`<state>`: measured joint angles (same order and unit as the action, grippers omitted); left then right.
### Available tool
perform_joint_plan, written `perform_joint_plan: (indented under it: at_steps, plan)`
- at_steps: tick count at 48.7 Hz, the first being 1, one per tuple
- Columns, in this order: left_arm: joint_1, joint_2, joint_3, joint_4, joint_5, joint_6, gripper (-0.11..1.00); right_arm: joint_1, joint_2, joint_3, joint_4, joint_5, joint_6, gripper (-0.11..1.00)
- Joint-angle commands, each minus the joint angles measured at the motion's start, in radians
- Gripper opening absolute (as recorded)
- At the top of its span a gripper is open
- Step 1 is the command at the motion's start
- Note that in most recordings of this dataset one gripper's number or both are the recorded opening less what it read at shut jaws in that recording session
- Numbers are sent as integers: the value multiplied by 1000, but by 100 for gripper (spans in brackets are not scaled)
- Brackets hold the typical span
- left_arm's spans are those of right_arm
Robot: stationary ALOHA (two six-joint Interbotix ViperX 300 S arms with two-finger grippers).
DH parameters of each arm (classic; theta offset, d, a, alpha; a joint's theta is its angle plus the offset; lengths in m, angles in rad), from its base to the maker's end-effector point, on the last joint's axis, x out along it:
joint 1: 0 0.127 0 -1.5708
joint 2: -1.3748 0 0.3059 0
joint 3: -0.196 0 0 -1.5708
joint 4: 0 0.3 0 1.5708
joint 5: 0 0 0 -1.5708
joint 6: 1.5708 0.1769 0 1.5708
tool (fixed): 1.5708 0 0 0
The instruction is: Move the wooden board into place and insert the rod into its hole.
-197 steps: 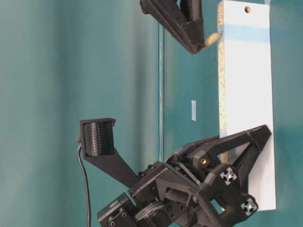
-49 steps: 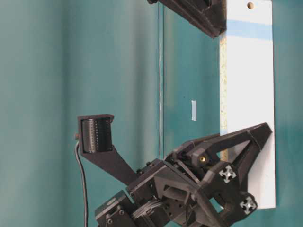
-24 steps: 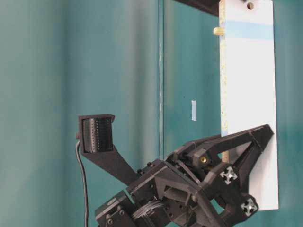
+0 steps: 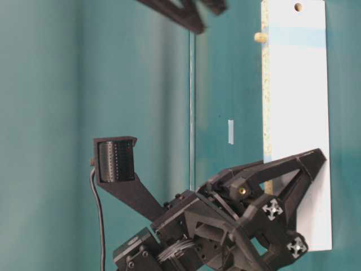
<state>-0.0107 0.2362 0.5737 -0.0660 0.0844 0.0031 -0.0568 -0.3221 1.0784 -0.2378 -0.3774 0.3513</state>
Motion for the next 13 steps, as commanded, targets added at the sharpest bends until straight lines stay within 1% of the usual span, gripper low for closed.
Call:
perform_joint_plan:
  at_steps: [1,13]
  plan:
    - [-3,-25,-8,0,-5,-6,21,0,-46,-18,-2,-2,-6,74]
    - [-3,-23,-8,0,-5,-6,21,0,-71,-2,-2,-2,-8,74]
